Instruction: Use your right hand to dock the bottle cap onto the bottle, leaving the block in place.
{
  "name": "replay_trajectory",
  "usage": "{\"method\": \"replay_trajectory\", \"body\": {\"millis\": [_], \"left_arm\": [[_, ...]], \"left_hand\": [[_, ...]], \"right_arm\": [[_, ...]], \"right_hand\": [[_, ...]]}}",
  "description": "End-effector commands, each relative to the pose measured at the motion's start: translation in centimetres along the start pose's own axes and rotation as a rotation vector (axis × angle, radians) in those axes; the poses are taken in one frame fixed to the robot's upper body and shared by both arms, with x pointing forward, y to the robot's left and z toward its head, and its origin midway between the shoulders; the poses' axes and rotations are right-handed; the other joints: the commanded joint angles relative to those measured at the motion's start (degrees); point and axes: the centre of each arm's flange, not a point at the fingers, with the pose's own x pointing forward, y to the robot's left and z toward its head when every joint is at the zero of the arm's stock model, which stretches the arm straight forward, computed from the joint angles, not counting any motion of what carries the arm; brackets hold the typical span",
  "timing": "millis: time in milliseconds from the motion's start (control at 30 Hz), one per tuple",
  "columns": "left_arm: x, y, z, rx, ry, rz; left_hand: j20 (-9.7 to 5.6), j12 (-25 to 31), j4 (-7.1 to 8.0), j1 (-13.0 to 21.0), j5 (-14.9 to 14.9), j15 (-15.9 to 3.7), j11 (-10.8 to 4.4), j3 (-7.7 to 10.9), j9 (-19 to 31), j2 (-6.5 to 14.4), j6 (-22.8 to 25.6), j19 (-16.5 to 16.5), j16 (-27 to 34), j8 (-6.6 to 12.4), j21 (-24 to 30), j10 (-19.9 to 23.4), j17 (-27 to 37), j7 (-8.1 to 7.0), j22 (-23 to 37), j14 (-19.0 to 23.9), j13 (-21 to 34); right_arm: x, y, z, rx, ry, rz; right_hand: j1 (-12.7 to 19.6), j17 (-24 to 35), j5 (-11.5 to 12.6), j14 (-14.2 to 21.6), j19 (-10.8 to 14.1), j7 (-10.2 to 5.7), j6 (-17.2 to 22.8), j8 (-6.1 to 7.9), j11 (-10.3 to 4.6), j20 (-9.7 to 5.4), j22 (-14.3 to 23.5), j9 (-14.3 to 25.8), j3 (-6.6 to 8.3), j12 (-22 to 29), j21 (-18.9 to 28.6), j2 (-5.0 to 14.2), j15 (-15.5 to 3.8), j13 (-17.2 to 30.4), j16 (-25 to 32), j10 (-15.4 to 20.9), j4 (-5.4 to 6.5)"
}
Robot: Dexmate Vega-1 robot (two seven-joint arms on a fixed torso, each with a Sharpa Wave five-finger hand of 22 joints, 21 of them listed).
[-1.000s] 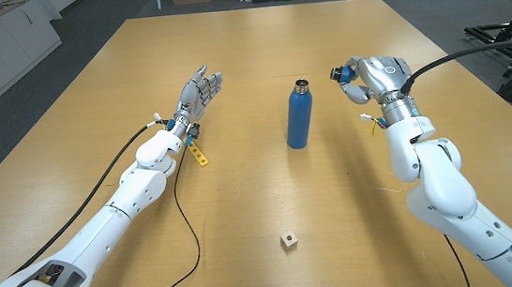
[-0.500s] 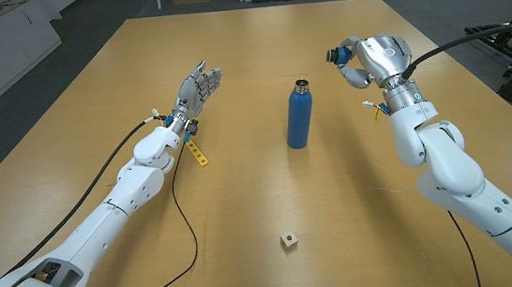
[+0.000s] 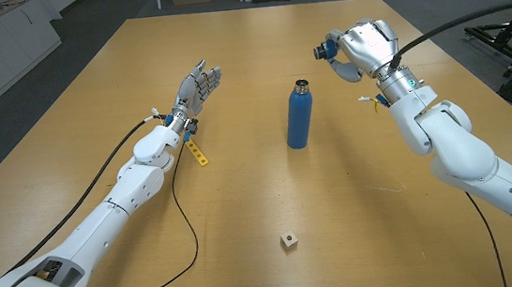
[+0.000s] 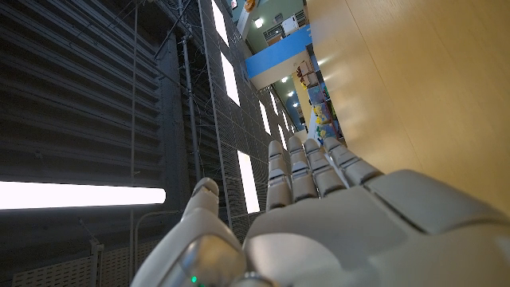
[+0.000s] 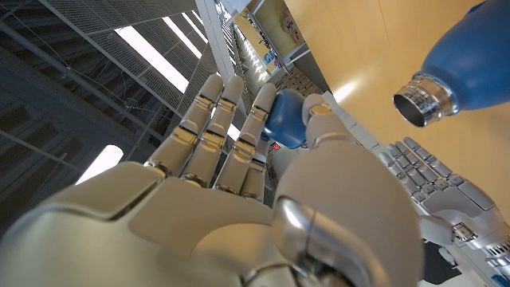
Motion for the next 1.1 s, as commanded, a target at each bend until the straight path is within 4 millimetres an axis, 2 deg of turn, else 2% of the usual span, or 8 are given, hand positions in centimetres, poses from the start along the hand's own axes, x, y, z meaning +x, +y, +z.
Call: {"method": "replay_trajectory", "body": {"millis": [33,600,1100], "left_arm": [[0.4,-0.2,-0.7,-0.015,-0.008,0.001],[1.1,-0.5,-1.0,-0.028,-0.025,0.009],[1.6,-1.0,-1.1,-0.028,-0.034,0.018]], "left_hand": [[-1.72,0.14,0.18,0.09,0.04,-1.10,-0.24,0.47,0.19,0.27,0.62,0.52,0.08,0.26,0.17,0.43,0.12,0.05,0.18,0.54,0.16],[-1.66,0.04,0.16,0.03,0.01,-1.10,-0.36,0.48,0.20,0.32,0.76,0.42,-0.03,0.18,0.06,0.52,0.13,0.07,0.18,0.57,0.16],[-1.62,-0.02,0.13,-0.01,0.00,-1.11,-0.29,0.49,0.20,0.35,1.01,0.40,-0.10,0.18,0.01,0.64,0.13,0.12,0.18,0.65,0.16]], "right_arm": [[1.3,-1.5,0.2,-0.146,-0.107,0.000],[1.9,-3.4,0.8,-0.360,-0.268,-0.034],[1.7,-4.0,2.1,-0.519,-0.392,-0.100]], "right_hand": [[4.60,0.29,0.24,0.41,0.32,-9.06,13.75,-0.02,-0.16,-5.14,0.16,0.16,0.56,-0.30,0.36,5.75,-8.02,0.14,-0.18,-0.07,0.73],[5.01,0.33,0.45,0.30,0.41,-9.61,14.12,0.13,-0.23,-5.39,0.13,0.15,0.49,-0.66,0.48,5.82,-8.20,0.41,-0.60,-0.22,0.62],[5.33,0.42,0.71,0.54,0.70,-9.82,13.81,0.03,-0.23,-5.65,0.12,0.12,0.40,-0.87,0.67,5.91,-8.23,0.70,-0.82,-0.21,0.60]]}}
